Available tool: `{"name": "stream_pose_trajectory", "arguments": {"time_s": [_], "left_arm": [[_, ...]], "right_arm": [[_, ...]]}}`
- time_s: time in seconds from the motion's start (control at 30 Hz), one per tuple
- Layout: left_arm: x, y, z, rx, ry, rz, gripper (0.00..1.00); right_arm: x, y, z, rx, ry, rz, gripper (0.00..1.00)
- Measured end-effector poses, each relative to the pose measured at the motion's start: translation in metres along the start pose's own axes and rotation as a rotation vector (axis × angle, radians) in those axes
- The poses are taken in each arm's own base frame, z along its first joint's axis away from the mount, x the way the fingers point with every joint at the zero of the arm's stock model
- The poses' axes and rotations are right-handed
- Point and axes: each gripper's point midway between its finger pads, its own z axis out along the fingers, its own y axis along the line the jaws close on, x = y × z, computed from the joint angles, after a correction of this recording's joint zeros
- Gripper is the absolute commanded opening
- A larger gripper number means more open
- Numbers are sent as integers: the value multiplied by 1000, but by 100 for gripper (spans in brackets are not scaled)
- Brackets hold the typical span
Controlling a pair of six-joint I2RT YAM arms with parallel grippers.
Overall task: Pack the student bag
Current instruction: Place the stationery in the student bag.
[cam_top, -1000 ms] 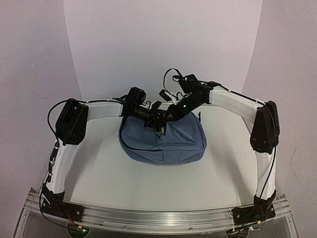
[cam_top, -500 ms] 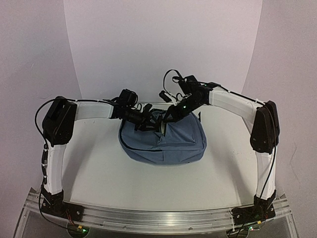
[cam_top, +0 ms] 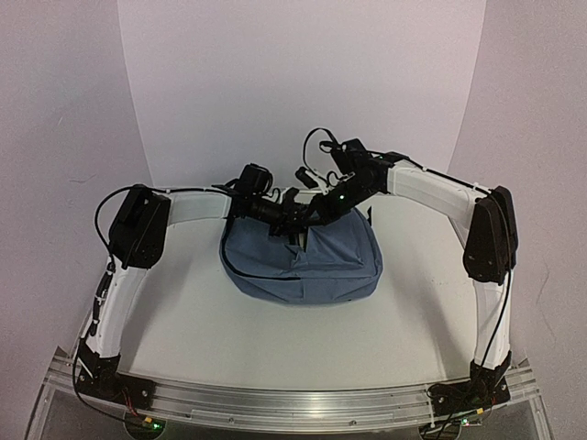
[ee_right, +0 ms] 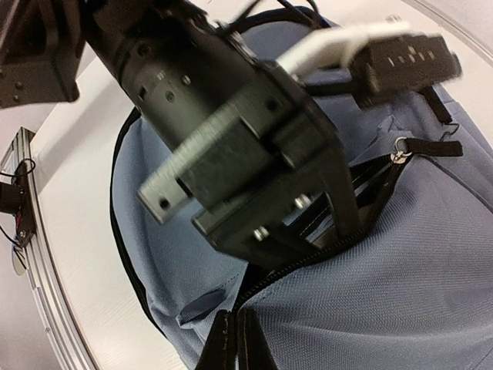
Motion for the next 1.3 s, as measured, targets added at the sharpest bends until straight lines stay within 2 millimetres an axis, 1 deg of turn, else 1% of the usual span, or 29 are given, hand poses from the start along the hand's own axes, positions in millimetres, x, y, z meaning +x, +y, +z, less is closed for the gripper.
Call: {"name": "stream_pose_trajectory", "arguments": {"time_s": [0.03,0.07,0.2,0.27,0.4,0.5,0.57,0.73,0.8,0.97,1.07,1.17,1.23,1.3], "left_arm": [[1,-2,4,7,8,6,11],[2,-4,7,13,15,13,15],[8,-8,14,21,36,37,37],[11,-10,11,16,35,54,42],[17,-10,-5,-31,10,61,45],[22,-10,-12,-61,-7,67,45],[28,-10,-19,-85,-12,65,45],[36,-9,-33,-128,-29,65,41],[37,-6,-37,-147,-36,59,40],[38,11,-42,-207,-35,28,35],[36,19,-40,-221,-27,22,29],[31,26,-31,-220,-13,23,23],[26,27,-23,-209,-2,34,20],[23,23,-14,-187,11,50,16]], "right_arm": [[0,0,0,1,0,1,0],[0,-1,0,2,0,2,0],[1,-1,0,1,4,6,0],[1,-1,0,0,4,7,0],[0,1,-1,-9,0,6,0],[1,1,-1,-12,2,6,0],[1,2,-1,-14,3,6,0],[1,2,0,-16,3,6,0],[1,3,0,-16,3,5,0],[1,3,0,-17,3,5,0],[1,3,0,-17,3,5,0],[1,3,0,-17,3,5,0],[1,3,0,-17,3,6,0],[1,3,0,-17,4,7,0]]}}
